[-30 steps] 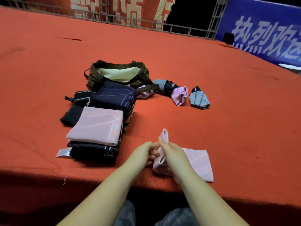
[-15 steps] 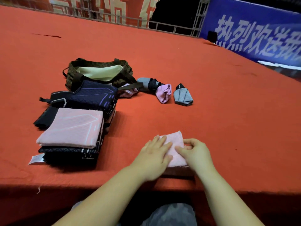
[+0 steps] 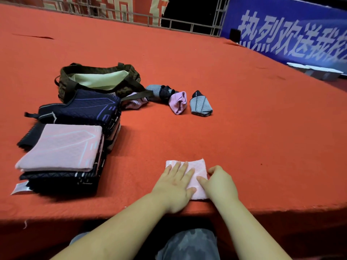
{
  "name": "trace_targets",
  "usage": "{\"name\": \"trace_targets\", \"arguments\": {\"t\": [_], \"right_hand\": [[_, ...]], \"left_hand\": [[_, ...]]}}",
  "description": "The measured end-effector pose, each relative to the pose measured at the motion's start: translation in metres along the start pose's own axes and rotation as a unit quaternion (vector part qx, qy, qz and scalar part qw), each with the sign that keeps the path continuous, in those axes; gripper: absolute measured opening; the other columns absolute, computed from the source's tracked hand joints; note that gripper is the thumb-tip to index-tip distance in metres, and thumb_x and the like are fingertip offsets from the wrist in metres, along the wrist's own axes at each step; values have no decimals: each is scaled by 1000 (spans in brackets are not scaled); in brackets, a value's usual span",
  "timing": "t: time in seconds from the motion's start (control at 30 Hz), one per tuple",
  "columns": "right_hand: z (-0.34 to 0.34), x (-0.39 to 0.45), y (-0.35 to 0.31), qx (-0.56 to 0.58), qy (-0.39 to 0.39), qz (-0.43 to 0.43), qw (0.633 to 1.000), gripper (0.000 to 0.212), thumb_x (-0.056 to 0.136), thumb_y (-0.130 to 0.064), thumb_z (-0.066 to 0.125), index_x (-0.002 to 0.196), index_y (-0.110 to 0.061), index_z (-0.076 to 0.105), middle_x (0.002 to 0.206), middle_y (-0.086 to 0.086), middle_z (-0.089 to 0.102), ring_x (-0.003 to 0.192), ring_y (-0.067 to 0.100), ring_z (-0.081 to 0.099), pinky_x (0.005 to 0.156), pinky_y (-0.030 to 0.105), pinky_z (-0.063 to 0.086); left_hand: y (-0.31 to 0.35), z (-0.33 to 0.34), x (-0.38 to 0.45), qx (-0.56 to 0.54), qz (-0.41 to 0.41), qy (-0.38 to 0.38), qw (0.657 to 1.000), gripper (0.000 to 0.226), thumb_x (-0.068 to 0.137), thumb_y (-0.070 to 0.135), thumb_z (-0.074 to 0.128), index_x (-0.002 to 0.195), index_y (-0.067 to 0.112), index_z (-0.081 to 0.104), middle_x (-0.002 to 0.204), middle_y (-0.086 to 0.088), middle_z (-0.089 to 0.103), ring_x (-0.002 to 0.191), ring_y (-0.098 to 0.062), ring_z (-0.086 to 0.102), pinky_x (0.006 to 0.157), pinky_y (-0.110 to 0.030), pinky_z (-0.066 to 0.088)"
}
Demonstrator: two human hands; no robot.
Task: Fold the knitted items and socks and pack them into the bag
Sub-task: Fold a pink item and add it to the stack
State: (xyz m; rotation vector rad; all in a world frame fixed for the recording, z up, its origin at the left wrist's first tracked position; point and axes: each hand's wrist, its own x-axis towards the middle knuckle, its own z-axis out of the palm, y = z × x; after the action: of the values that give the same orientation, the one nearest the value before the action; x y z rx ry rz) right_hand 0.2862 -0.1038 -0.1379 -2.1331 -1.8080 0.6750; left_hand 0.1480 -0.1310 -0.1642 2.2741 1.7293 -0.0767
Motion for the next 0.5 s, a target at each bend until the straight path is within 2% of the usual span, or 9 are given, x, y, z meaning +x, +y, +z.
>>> {"name": "trace_targets", "arguments": {"t": [0.1, 0.13, 0.2, 0.23, 0.27, 0.3, 0.37, 0.4, 0.5], "right_hand": [[-6, 5, -7, 55, -51, 25, 997, 14, 79, -25, 65, 74, -14, 57, 71, 3, 56, 67, 22, 56, 60, 27, 38], [-9, 5, -9, 106, -72, 29, 991, 17, 77, -20, 66, 65, -12, 56, 64, 4, 55, 58, 20, 52, 56, 26, 38], [-16, 0, -14, 229, -115, 25, 966, 19, 78, -15, 69, 65, -10, 55, 57, 2, 53, 49, 14, 47, 49, 20, 36], [-21, -3, -20, 289, -137, 15, 947, 20, 80, -16, 69, 66, -11, 55, 51, -2, 50, 44, 9, 44, 44, 17, 33], [-26, -8, -27, 341, -158, 0, 927, 21, 85, -22, 66, 67, -14, 57, 47, -7, 49, 39, 5, 42, 40, 15, 32], [-30, -14, -35, 371, -174, -20, 912, 22, 89, -29, 61, 71, -17, 61, 47, -10, 51, 38, 2, 44, 40, 13, 33], [-32, -19, -49, 384, -172, -62, 905, 28, 96, -36, 49, 86, -18, 68, 61, -9, 62, 50, -2, 54, 46, 8, 39], [-32, -22, -56, 380, -166, -90, 905, 27, 97, -33, 46, 92, -18, 68, 71, -6, 66, 61, 0, 58, 53, 6, 42], [-27, -30, -72, 346, -121, -170, 915, 26, 95, -15, 50, 79, -22, 68, 81, -5, 69, 82, 10, 62, 76, 21, 46]], "left_hand": [[-2, -3, 1, -17, -1, 6, 1000, 63, 100, 46, 25, 152, 21, -2, 159, -3, -13, 146, -19, -15, 117, -36, -11], [-3, -5, 1, -41, -1, 26, 999, 63, 99, 46, 32, 152, 22, 8, 160, -3, -3, 147, -20, -6, 118, -34, -5], [-1, -13, -2, -155, -22, 107, 982, 58, 90, 52, 40, 141, 24, 43, 150, -3, 34, 139, -20, 27, 115, -31, 18], [1, -20, -4, -255, -38, 142, 956, 59, 83, 57, 38, 126, 23, 60, 135, -3, 53, 125, -19, 45, 109, -33, 31], [2, -27, -6, -378, -51, 156, 911, 61, 80, 61, 37, 110, 19, 69, 117, -5, 65, 107, -18, 57, 100, -37, 41], [2, -37, -9, -498, -71, 146, 852, 63, 81, 64, 40, 101, 14, 72, 106, -9, 70, 93, -19, 62, 92, -39, 48], [-5, -56, -12, -660, -136, 85, 734, 58, 84, 63, 50, 97, 12, 72, 99, -16, 71, 83, -25, 65, 74, -34, 53], [-10, -62, -14, -685, -152, 73, 709, 51, 83, 60, 54, 95, 13, 72, 96, -16, 72, 84, -30, 67, 66, -33, 53], [-24, -75, -21, -666, -165, 155, 711, 25, 87, 24, 62, 100, 4, 69, 91, -15, 71, 84, -30, 67, 68, -32, 53]]}}
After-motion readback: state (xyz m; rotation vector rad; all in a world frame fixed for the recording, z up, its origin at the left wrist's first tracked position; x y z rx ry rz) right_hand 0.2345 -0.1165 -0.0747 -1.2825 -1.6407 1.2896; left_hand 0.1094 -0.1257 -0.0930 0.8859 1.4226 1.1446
